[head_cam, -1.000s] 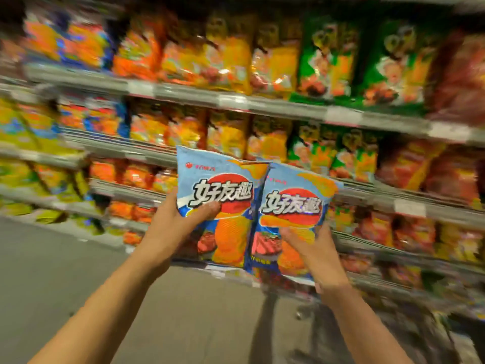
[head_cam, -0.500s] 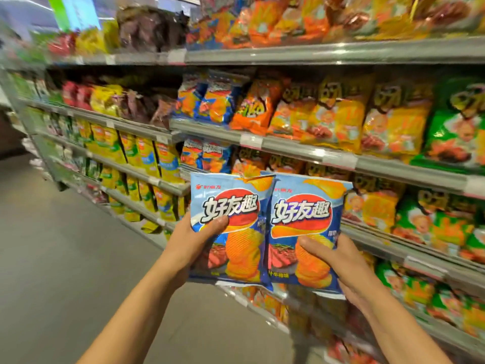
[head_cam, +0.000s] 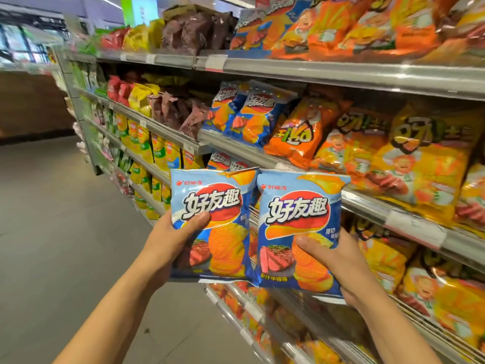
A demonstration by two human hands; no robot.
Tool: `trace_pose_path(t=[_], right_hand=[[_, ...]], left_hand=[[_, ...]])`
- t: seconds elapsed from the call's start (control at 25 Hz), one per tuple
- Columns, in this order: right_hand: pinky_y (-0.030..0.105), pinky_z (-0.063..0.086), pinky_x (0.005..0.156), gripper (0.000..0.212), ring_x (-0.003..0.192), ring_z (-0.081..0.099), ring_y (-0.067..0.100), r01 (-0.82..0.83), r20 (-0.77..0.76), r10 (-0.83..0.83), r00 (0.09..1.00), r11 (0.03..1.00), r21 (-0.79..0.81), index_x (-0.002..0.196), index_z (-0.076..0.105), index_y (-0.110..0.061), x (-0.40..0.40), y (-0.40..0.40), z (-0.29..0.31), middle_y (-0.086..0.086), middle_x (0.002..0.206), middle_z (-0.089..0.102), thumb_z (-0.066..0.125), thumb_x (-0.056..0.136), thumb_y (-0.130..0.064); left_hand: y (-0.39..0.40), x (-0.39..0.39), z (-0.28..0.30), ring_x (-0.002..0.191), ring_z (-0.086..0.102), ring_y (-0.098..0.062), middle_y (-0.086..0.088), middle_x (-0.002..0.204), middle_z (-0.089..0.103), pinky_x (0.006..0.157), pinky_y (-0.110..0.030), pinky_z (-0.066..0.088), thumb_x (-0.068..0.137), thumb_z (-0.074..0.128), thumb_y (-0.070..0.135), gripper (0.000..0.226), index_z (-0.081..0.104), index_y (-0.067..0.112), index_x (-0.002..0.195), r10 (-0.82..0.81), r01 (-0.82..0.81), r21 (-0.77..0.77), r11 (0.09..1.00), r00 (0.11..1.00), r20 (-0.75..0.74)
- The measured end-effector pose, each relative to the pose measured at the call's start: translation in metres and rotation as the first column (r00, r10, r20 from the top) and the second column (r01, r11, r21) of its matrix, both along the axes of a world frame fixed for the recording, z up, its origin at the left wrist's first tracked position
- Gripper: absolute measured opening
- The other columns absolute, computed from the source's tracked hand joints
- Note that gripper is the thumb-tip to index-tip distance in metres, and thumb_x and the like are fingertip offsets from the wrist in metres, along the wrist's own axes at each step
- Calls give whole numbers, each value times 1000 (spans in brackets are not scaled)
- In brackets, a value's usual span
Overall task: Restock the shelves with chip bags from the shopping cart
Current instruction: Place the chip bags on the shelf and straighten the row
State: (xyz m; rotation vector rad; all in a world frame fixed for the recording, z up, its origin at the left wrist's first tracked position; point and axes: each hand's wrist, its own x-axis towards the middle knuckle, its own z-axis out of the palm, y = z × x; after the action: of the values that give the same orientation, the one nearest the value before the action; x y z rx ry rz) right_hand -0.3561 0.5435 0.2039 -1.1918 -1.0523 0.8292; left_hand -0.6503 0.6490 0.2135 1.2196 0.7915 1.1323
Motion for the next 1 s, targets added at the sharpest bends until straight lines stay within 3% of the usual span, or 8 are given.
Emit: trace_pose_path(t=[0.12, 0.36, 0.52, 0.72, 0.84, 0.92, 1.0], right_hand=[[49, 59, 89, 52, 100, 75, 29, -20, 27, 20, 999, 1000, 11, 115, 71, -21, -39, 52, 1, 7, 110, 77, 87, 67, -29], [29, 60, 72, 51, 97, 75, 28, -64, 50, 63, 997, 998, 24, 114, 72, -18, -159, 150, 4, 8, 108, 78, 85, 66, -27], [30, 61, 74, 62, 93, 76, 17, -41, 197, 43, 979, 999, -11, 116, 68, -26, -236, 204, 18, -4, 105, 79, 93, 60, -39], [31, 61, 75, 65, 94, 76, 15, 22, 208, -19, 978, 1000, -16, 119, 66, -25, -267, 250, 46, -7, 104, 79, 89, 60, -43], [16, 56, 61, 57, 85, 77, 11, 9, 203, -7, 979, 1000, -7, 114, 68, -24, -275, 279, 61, -8, 98, 79, 86, 62, -38], [19, 57, 63, 54, 88, 77, 16, -17, 162, 15, 987, 1000, 9, 114, 69, -20, -276, 297, 67, -1, 100, 80, 85, 63, -31], [23, 59, 65, 55, 90, 77, 21, -22, 136, 20, 990, 1000, 17, 114, 70, -18, -271, 317, 71, 4, 103, 79, 84, 62, -30]], left_hand=[[40, -40, -1, 75, 75, -10, 4, 101, 79, 56, -24, 58, 85, 75, 27, 30, 72, 24, 115, 7, -7, 3, 1000, 1000, 26], [139, -164, -2, 83, 74, -14, -2, 109, 78, 59, -26, 59, 89, 74, 23, 35, 68, 17, 123, 16, -15, -51, 999, 1000, 17], [199, -227, 9, 63, 69, -6, 10, 84, 76, 56, -30, 58, 89, 75, 29, 37, 67, 19, 123, -46, 43, -45, 998, 996, -70], [257, -264, 21, 86, 77, -21, -8, 112, 77, 61, -33, 61, 81, 77, 43, 48, 69, 19, 122, -95, 96, -71, 993, 995, 17], [287, -271, 26, 86, 78, -23, -10, 110, 78, 63, -34, 62, 91, 68, 40, 39, 71, 16, 121, -121, 130, -145, 981, 990, 74], [306, -273, 31, 78, 77, -23, -13, 104, 78, 60, -34, 63, 90, 67, 35, 38, 70, 11, 120, -113, 129, -189, 974, 989, 94], [329, -270, 35, 82, 77, -22, -13, 108, 78, 65, -33, 63, 83, 70, 36, 46, 69, 10, 120, -132, 145, -173, 974, 988, 81]])
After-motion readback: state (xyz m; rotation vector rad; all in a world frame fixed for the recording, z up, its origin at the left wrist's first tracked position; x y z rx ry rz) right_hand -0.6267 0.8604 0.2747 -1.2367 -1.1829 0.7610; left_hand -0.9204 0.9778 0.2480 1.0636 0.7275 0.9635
